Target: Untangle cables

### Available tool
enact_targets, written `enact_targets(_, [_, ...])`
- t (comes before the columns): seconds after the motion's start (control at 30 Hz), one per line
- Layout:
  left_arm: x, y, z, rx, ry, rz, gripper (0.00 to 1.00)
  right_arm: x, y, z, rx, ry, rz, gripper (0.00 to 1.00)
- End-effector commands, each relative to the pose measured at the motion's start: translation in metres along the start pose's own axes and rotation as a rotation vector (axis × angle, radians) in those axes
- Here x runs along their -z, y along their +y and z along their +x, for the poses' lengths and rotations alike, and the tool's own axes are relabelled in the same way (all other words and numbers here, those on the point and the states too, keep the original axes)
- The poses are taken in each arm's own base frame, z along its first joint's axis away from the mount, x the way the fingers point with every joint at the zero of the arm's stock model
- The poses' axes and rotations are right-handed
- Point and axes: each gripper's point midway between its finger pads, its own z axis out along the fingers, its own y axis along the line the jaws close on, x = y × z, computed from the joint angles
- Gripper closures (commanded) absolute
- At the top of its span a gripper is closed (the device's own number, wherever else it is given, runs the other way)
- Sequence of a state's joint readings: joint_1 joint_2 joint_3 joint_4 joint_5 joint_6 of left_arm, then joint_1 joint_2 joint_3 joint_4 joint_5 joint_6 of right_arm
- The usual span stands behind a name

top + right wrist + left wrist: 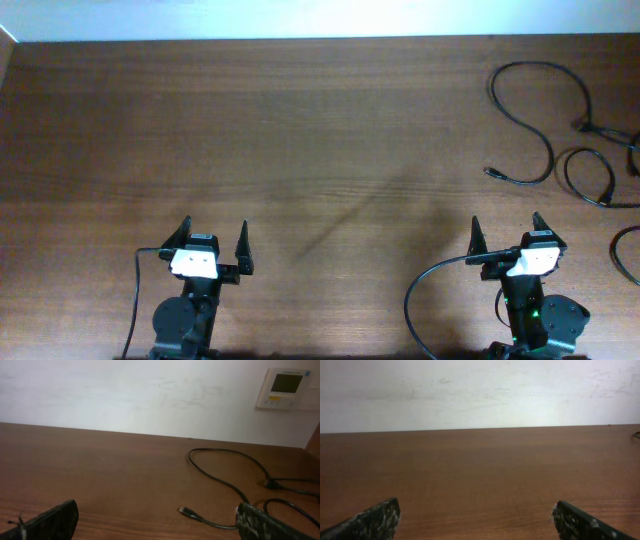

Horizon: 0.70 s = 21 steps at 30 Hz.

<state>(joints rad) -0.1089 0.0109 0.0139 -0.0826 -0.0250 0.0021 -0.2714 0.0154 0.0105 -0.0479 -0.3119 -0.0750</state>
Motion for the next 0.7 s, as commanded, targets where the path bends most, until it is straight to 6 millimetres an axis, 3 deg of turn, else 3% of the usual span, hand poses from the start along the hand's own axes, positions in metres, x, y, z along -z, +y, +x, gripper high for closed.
enact_targets(0.0, [0.000,0.001,0.002,0.007,0.001,-0.003,0.01,0.000,-0.002,0.002,-0.045,0.003,0.017,0.01])
enact_targets(0.3, [0.000,0.001,0.002,0.007,0.001,-0.003,0.01,-0.003,0.022,0.006,-0.063,0.024,-0.011,0.01])
enact_targets(0.67, [0.000,0.001,0.002,0.007,0.001,-0.003,0.01,-0.003,0.022,0.005,-0.063,0.022,-0.011,0.01])
